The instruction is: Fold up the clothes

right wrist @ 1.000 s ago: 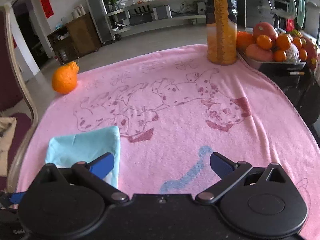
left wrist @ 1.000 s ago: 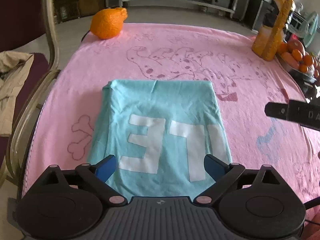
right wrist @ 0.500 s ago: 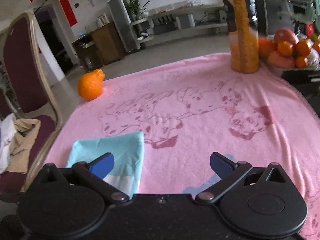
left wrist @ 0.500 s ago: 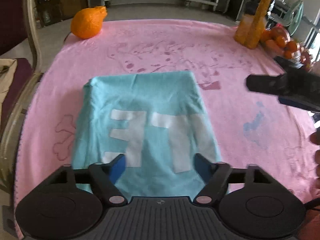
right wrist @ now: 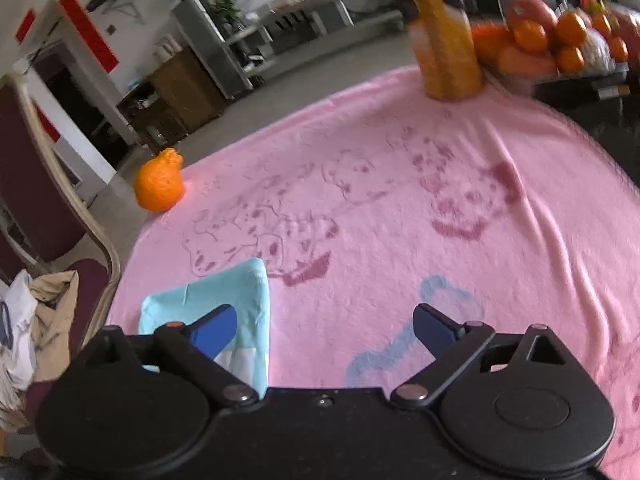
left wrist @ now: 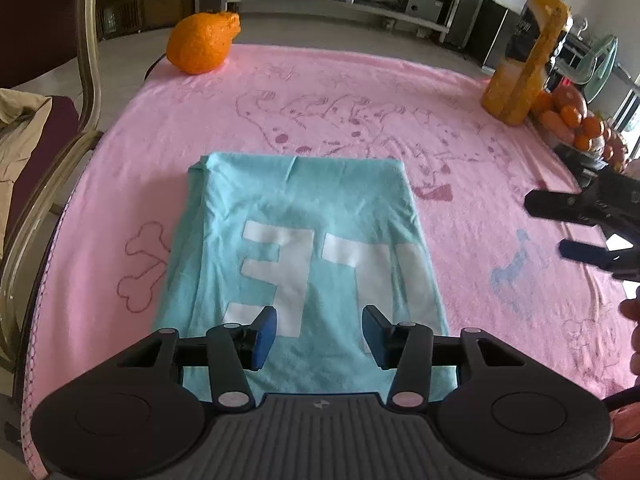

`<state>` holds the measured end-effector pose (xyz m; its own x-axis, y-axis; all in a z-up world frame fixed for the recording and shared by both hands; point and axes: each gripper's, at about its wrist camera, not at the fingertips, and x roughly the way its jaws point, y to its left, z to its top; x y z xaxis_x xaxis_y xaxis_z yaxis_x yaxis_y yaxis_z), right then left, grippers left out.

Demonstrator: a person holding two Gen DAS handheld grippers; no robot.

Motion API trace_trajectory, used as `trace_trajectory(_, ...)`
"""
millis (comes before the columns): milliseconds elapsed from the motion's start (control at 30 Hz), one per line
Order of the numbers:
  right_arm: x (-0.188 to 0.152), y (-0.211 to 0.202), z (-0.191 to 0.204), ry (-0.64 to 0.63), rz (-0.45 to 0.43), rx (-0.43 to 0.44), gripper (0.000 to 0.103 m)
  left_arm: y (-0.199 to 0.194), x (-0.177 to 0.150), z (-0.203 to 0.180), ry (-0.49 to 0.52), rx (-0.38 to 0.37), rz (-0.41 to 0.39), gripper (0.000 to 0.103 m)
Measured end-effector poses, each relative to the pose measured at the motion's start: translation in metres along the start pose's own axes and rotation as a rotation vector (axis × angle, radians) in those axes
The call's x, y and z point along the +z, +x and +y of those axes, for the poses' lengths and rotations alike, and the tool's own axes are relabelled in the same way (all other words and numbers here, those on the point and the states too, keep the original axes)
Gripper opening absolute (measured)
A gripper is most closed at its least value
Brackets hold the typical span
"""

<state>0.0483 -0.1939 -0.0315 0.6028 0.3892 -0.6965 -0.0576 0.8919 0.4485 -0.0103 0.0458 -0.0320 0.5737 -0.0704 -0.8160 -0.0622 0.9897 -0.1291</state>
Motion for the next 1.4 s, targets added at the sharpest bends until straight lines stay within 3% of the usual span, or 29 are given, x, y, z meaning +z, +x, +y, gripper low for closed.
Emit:
trace_trajectory(67,0.0,0.002,-0.006,0.041,0.023,0.045,0.078,-0.002,0.0,0.0,-0.001,-0.007,-0.009,0.048)
trace_trajectory(133,0.0,0.003,-0.01,0.066,0.036,0.096,0.071,-0.004,0.001,-0.001,0.0,-0.01,-0.016,0.048)
trace_trajectory(267,-0.002,0.0,-0.011,0.092,-0.01,0.144,0.071,-0.005,0.001,-0.001,-0.002,-0.011,-0.021,0.048)
trace_trajectory(433,-0.004,0.005,-0.008,0.101,0.03,0.203,0.078,-0.006,0.004,0.006,-0.02,-0.075,0.009,0.045)
trace_trajectory(600,-0.002,-0.014,-0.002,0.053,0.03,0.237,0.071,-0.017,0.0,0.013,0.01,-0.023,-0.011,0.043)
trace_trajectory(667,-0.001,-0.025,-0.002,0.042,0.033,0.261,0.066,-0.029,0.0,0.025,-0.016,-0.033,-0.037,0.028)
trace_trajectory(833,0.0,-0.058,-0.004,0.068,0.059,0.338,0.057,-0.059,0.001,0.066,-0.109,-0.085,-0.058,0.015)
trace_trajectory(933,-0.003,-0.074,-0.004,0.126,0.082,0.391,0.056,-0.071,0.004,0.085,-0.142,-0.103,-0.062,0.015)
trace_trajectory(1000,-0.005,-0.082,-0.002,0.158,0.096,0.423,0.056,-0.068,0.006,0.09,-0.135,-0.061,-0.056,0.015)
trace_trajectory(1067,-0.01,-0.068,0.0,0.192,0.132,0.409,0.058,-0.057,0.009,0.094,-0.125,-0.021,-0.038,0.014)
trace_trajectory(1200,-0.022,-0.019,0.001,0.193,0.199,0.337,0.058,-0.032,0.016,0.101,-0.135,-0.055,-0.017,0.015)
trace_trajectory(1400,-0.022,0.032,-0.005,0.157,0.207,0.294,0.056,-0.002,0.027,0.126,-0.228,-0.053,0.033,0.015)
